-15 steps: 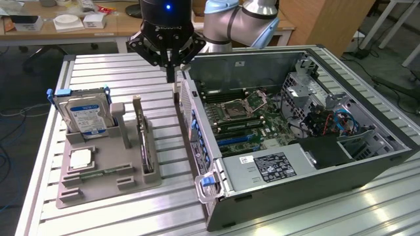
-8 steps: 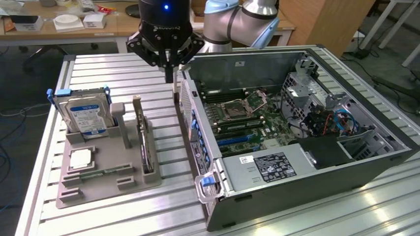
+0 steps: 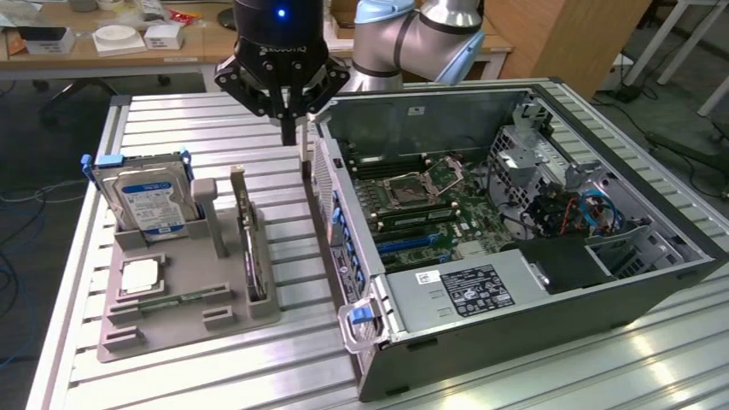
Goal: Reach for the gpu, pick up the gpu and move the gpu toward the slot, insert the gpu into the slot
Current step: 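Reach for the gpu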
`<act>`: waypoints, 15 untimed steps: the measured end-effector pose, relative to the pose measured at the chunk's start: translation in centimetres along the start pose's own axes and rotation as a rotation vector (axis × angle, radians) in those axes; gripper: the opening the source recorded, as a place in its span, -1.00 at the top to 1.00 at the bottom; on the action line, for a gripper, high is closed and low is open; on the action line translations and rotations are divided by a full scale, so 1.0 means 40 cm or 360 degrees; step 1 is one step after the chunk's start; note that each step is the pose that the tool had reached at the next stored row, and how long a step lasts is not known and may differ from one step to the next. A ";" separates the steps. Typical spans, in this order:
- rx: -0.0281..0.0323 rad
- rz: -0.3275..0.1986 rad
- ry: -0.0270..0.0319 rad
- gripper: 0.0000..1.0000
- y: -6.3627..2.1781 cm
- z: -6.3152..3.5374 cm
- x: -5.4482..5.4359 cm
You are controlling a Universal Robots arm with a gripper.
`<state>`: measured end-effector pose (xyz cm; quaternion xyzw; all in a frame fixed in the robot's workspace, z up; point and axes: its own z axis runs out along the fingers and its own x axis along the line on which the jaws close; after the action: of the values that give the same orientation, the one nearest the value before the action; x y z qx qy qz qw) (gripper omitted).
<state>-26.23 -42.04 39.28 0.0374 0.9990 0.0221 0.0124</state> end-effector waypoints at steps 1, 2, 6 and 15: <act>0.00000 0.0000 0.00001 0.80 0.000 0.000 0.001; 0.00000 0.0000 0.00000 0.80 -0.001 0.000 0.003; 0.00000 0.0000 0.00000 0.80 -0.002 0.000 0.007; 0.00000 0.0000 0.00001 0.80 -0.005 0.000 0.017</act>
<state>-26.94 -42.20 39.28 0.0374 0.9990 0.0221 0.0124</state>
